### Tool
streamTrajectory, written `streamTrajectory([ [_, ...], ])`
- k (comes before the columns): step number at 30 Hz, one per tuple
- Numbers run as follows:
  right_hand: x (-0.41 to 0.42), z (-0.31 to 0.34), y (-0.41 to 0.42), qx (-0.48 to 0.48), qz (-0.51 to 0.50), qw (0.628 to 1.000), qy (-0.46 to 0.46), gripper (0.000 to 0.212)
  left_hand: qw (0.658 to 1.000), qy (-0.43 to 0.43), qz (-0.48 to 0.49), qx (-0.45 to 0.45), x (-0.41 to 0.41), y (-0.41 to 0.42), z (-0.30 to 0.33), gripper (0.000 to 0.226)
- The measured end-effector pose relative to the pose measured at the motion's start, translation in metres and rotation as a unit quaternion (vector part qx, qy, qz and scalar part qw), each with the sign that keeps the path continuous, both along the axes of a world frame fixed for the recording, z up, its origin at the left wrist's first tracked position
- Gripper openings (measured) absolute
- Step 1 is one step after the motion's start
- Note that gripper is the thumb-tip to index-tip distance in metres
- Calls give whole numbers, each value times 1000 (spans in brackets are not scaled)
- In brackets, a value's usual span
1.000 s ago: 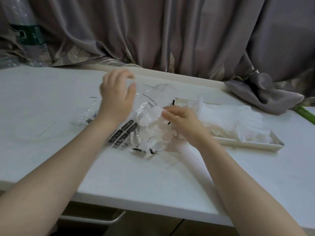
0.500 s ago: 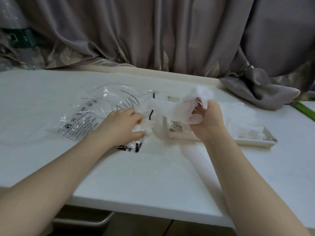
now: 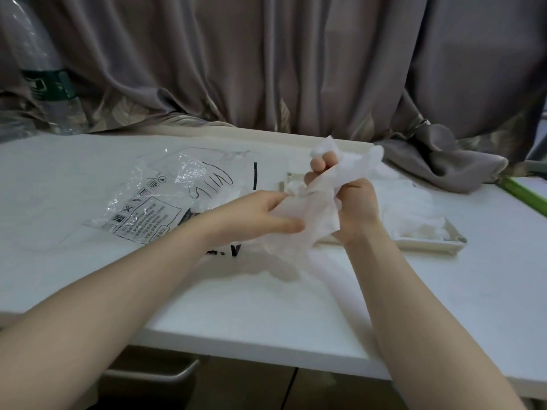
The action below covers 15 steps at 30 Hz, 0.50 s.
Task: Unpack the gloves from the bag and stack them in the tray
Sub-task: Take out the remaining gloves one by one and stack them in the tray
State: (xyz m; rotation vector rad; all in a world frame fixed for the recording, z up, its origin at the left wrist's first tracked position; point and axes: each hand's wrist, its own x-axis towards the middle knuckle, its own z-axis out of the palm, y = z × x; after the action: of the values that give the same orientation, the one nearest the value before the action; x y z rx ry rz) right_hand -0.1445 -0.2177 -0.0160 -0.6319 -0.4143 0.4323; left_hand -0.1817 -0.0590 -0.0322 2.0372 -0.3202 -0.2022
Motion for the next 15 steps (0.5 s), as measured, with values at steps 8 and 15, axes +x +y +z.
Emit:
streamTrajectory([
  [8,11,9,-49,-39,10,997,-64,9,942,40,13,-332,-2,19,12,11],
  [15,9,23,-89,-370,-93,916,-124,18,945,18,37,-326,2,-10,41,22],
])
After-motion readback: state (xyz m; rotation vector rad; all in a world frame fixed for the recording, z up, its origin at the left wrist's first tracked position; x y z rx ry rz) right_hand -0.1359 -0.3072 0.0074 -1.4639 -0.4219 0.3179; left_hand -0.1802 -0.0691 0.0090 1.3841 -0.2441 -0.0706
